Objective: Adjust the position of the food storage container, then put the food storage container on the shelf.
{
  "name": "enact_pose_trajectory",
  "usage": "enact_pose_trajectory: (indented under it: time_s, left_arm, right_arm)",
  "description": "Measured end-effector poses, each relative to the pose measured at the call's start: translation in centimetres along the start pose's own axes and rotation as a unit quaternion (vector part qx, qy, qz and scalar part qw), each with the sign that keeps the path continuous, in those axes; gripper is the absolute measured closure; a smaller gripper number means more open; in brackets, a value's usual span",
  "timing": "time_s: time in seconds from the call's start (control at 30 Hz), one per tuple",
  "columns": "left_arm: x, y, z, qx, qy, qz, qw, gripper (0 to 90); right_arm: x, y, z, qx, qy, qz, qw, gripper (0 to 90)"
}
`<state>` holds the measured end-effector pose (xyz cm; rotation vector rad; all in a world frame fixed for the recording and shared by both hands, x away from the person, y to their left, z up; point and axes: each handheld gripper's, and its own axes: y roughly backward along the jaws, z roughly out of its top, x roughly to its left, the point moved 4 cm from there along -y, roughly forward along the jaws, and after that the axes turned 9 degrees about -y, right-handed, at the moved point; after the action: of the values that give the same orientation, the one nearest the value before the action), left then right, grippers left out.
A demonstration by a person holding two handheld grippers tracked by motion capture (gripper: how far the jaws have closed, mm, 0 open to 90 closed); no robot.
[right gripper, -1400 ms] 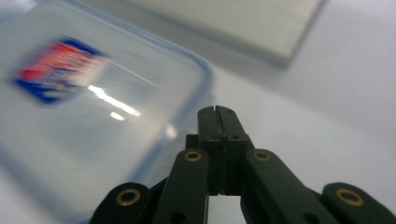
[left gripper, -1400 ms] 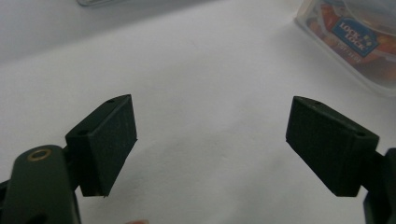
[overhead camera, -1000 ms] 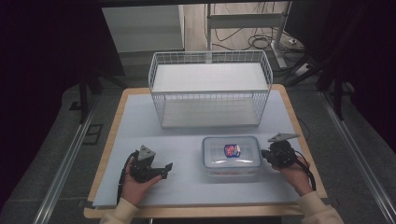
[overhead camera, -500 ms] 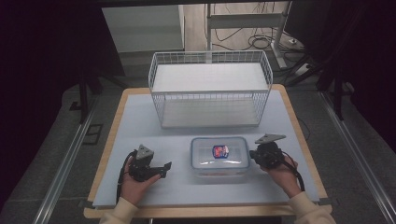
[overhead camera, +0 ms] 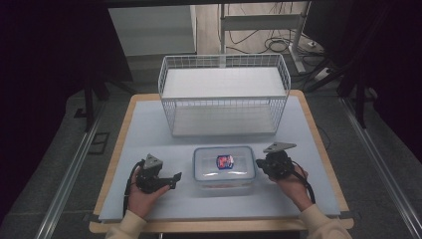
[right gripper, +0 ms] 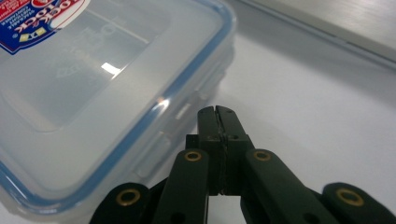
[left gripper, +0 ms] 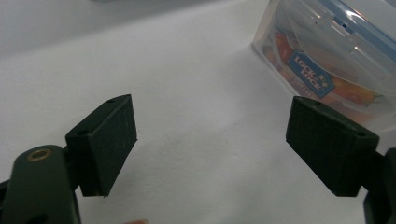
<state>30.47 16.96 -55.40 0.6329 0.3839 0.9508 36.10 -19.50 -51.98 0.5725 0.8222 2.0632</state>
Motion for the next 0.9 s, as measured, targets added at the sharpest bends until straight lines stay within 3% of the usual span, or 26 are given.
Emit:
enact_pose_trajectory:
  time_s: [0.23,0.47,0.6,0.77,0.8,0.9]
  left_arm:
    - [0.1,0.1,0.0,-0.001,0.0,0.0,1.0,16.1]
    - [0.1,0.0,0.1,0.001,0.001,-0.001,1.0,15.8]
    - [-0.1,0.3,0.3,-0.011,-0.008,0.008,0.9999,16.1]
    - [-0.4,0.5,0.6,-0.012,-0.011,-0.001,0.9999,15.3]
    - [-0.4,0.5,0.7,-0.012,-0.008,-0.008,0.9999,15.3]
    - [-0.5,0.4,1.0,-0.01,0.004,-0.031,0.9995,12.2]
  right_arm:
    - [-1.6,1.1,-0.1,-0.002,-0.023,0.012,0.9997,89.9]
    - [-2.3,1.6,-0.2,-0.004,-0.03,0.018,0.9994,89.8]
    - [-2.5,1.8,-0.3,-0.005,-0.034,0.021,0.9992,89.7]
    - [-2.6,2.0,-0.3,-0.004,-0.035,0.026,0.999,85.8]
    - [-2.6,2.0,-0.3,-0.004,-0.034,0.03,0.999,81.7]
    - [-2.4,2.0,-0.2,-0.007,-0.046,0.051,0.9977,49.2]
